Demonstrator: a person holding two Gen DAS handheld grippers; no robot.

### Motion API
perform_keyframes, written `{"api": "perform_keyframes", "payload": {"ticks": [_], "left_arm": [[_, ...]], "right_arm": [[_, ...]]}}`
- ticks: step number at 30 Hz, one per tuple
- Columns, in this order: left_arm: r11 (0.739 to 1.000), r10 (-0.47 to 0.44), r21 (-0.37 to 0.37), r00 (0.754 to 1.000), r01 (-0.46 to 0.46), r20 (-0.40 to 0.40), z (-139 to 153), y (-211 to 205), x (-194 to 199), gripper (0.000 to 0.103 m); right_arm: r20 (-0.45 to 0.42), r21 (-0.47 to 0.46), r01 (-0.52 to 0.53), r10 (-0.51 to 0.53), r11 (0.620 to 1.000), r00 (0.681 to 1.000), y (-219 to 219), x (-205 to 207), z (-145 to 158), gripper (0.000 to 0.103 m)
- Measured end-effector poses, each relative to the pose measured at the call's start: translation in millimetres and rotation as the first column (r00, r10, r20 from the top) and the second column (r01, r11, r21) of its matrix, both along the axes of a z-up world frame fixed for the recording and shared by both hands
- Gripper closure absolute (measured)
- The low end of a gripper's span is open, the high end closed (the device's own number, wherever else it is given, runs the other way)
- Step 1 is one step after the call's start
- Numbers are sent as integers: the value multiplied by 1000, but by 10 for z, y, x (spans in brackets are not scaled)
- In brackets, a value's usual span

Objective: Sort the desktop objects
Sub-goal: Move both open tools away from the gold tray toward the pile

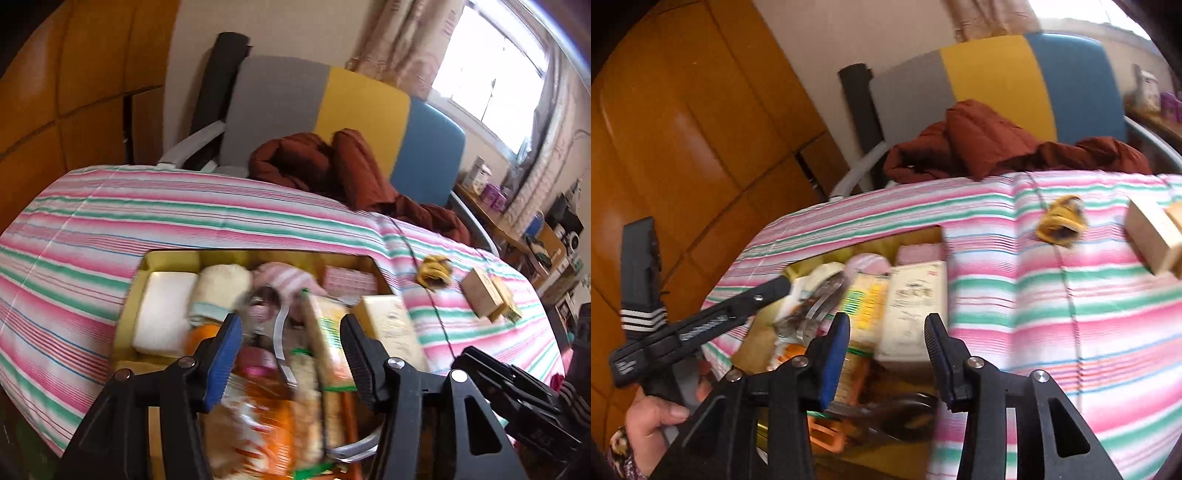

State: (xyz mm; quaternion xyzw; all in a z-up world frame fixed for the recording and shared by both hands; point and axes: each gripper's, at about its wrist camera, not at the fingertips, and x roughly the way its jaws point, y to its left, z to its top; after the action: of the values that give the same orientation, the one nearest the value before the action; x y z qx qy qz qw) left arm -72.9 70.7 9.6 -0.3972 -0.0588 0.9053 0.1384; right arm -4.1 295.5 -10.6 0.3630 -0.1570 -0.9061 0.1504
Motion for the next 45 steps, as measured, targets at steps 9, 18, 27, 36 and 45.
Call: {"api": "perform_keyframes", "payload": {"ticks": [9, 18, 27, 36, 45], "left_arm": [[987, -152, -53, 988, 152, 3, 84, 631, 247, 46], [950, -271, -157, 962, 271, 22, 50, 1259, 423, 46], [917, -326, -223, 944, 330, 55, -16, 1625, 503, 46], [905, -346, -238, 935, 354, 74, -53, 1796, 482, 46], [899, -361, -226, 926, 376, 106, -106, 1966, 393, 46]], "right_arm": [[41, -34, 136, -135, 990, 990, 583, 164, -172, 57], [77, -28, 292, -289, 956, 954, 1197, 364, -360, 55], [85, -21, 363, -360, 932, 929, 1589, 469, -426, 53], [83, 12, 375, -374, 927, 924, 1732, 444, -504, 52], [59, 114, 372, -380, 921, 923, 2032, 160, -520, 51]]}}
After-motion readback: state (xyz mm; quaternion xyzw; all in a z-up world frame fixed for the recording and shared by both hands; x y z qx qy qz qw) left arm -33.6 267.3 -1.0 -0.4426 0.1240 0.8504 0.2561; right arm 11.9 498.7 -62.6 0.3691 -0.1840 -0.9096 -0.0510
